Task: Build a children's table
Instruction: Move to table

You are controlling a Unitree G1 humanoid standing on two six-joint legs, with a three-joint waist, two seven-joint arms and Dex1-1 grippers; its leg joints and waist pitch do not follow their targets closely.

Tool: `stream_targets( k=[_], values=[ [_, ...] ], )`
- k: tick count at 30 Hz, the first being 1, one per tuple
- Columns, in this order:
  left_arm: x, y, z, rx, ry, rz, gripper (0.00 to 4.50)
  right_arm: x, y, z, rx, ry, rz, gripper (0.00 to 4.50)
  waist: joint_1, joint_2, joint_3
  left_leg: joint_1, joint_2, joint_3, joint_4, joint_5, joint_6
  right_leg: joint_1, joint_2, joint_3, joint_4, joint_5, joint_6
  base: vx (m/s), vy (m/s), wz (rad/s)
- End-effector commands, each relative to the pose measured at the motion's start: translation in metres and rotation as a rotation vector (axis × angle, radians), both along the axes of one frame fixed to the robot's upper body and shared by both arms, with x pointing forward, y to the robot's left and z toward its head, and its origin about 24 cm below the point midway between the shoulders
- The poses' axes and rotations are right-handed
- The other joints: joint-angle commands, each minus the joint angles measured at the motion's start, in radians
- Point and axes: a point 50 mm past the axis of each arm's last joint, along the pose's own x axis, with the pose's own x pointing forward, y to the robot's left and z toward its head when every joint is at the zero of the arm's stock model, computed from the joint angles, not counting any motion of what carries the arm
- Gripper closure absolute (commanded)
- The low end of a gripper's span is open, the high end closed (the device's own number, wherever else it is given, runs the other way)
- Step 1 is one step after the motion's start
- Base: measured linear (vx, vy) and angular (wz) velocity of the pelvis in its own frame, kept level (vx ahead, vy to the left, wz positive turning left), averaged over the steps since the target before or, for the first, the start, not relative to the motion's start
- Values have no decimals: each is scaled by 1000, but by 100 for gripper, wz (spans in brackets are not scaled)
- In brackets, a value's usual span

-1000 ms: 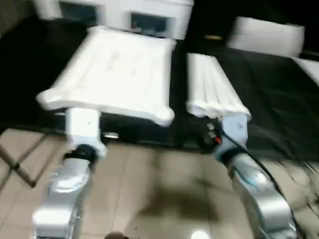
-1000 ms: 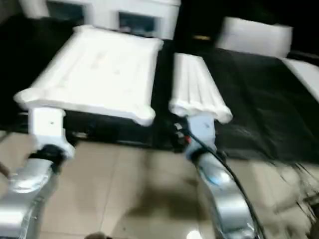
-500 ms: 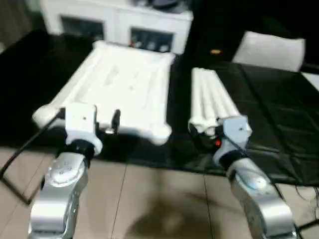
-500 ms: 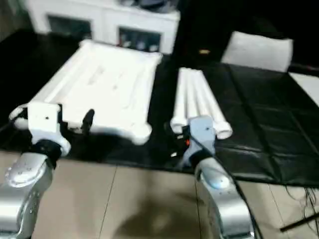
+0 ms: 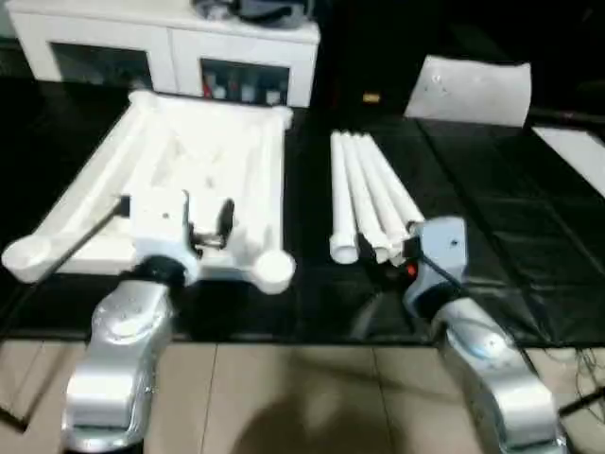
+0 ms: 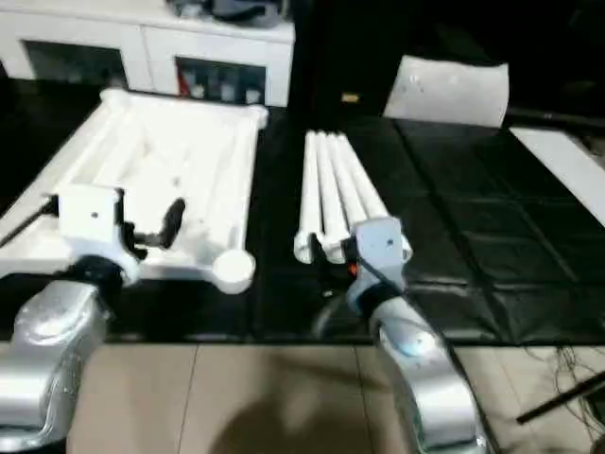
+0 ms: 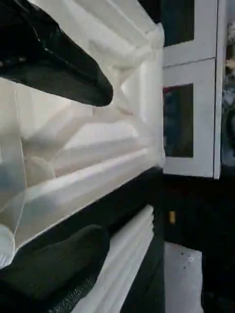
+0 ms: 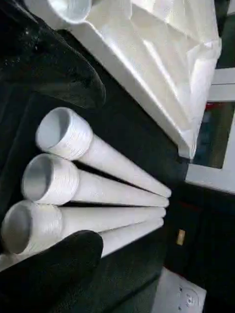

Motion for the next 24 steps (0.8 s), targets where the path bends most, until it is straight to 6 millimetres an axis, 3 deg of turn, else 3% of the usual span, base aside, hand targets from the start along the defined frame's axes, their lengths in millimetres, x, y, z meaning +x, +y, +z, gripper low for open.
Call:
stream_targets(
  k=[1,2,3,4,5,6,7,8,9,10,11,12,13,14,15,16,17,18,19,20,21,22,23,24],
  values=[
    [1,6,-1,7,6,17,4,4,5,6,6,-20,28,0,7,16,-40,-23,47,-2,-96,180,21,69,-57,33,-80,53,-214,113,-4,4],
    [1,6,-1,7,6,19,4,4,5,5,8,-20,29,0,-25,33,-61,91,86,-59,-111,271,135,-7,-20,-11,-14,122,-164,148,-22,-1],
    [0,6,-2,6,8,18,4,5,6,5,6,-16,35,0,-46,38,-63,144,114,-106,-114,305,224,-68,-18,-27,23,67,-129,148,-22,-1],
    [1,6,-2,6,9,18,4,6,6,4,4,-14,38,0,-49,28,-70,197,167,-152,-104,392,389,-141,-48,-19,67,-40,-30,120,-27,5],
    [0,7,-3,10,12,18,4,7,6,4,2,-11,42,0,-50,14,-64,171,176,-144,-107,431,454,-165,-74,2,84,-17,26,66,-26,7],
    [0,7,-3,10,13,18,4,7,6,4,2,-10,45,0,-45,7,-53,143,157,-113,-114,402,446,-159,-81,10,69,17,27,66,-26,7],
    [-1,7,-4,11,16,17,4,8,7,3,3,-7,49,0,-39,-26,-42,79,56,-23,-94,207,329,-98,-92,39,-38,101,-12,51,-47,6],
    [-1,8,-4,15,19,15,4,8,7,3,9,-4,53,0,6,-42,-26,7,-29,27,-30,-2,194,-8,-161,132,-121,-119,-66,38,-63,0],
    [-1,8,-4,17,21,14,4,8,8,4,14,-2,55,0,15,-53,-35,-31,-10,5,8,-15,133,47,-211,160,-139,-240,-108,38,-63,0],
    [-2,9,-5,23,25,8,4,9,8,3,26,4,53,0,36,-48,-39,-46,14,-6,22,15,25,62,-214,155,-135,-302,-179,0,0,0],
    [-2,10,-5,33,27,2,4,9,8,2,36,10,49,0,32,-45,-35,-56,21,-8,9,43,-3,67,-195,139,-129,-279,-210,0,0,0],
    [-2,11,-6,40,28,1,4,9,8,0,37,16,47,0,33,-19,-26,-31,34,3,-51,66,-28,37,-143,90,-122,-237,-238,0,0,0],
    [-2,12,-6,43,28,2,4,9,9,-1,33,20,46,0,24,-7,-25,-11,47,9,-86,59,-35,24,-118,57,-119,-231,-235,61,12,0],
    [-1,13,-5,42,28,2,4,9,10,-3,30,24,45,0,-7,20,-33,59,81,-20,-134,-27,-19,-20,-48,3,-62,-128,-197,98,19,-1],
    [-1,14,-5,41,28,2,4,8,10,-3,32,25,45,0,-27,20,-52,88,89,-48,-136,25,29,-23,-43,-8,-34,-33,-196,98,19,-1],
    [-1,14,-5,41,28,1,4,8,10,-3,33,24,44,0,-38,37,-37,126,100,-73,-139,12,123,-75,-41,-23,-13,1,-179,110,14,11],
    [0,13,-5,40,28,0,4,7,10,-3,33,23,40,0,-46,29,-40,136,108,-83,-140,2,169,-80,-49,-22,-6,12,-171,85,9,11],
    [0,12,-6,36,29,-2,4,7,9,-3,31,22,34,0,-47,14,-35,122,94,-70,-130,21,242,-71,-69,-10,-19,51,-182,85,9,11],
    [1,11,-6,34,29,-4,4,7,9,-3,30,20,31,0,-42,2,-35,91,73,-48,-120,49,254,-41,-88,6,-43,84,-206,0,0,0],
    [1,9,-7,32,29,-6,4,6,8,-3,30,18,28,0,6,0,-48,-4,10,11,-63,128,197,70,-134,65,-91,87,-264,0,0,0],
    [1,8,-7,30,30,-9,4,6,7,-3,29,18,26,0,3,-20,-50,-30,8,13,-54,142,175,89,-131,72,-98,86,-270,0,0,0],
    [1,8,-7,30,30,-9,4,6,7,-3,29,18,26,0,14,-16,-50,-44,10,11,-57,156,130,103,-116,66,-101,64,-273,56,8,4],
    [2,6,-8,26,30,-12,4,5,6,-3,27,17,23,0,12,-9,-53,-39,17,9,-66,174,113,101,-106,56,-93,75,-272,58,-2,3],
    [2,3,-9,17,32,-20,4,5,5,-3,24,17,21,0,2,7,-58,-6,26,1,-89,238,102,76,-69,21,-69,128,-261,58,-2,3]
  ],
)
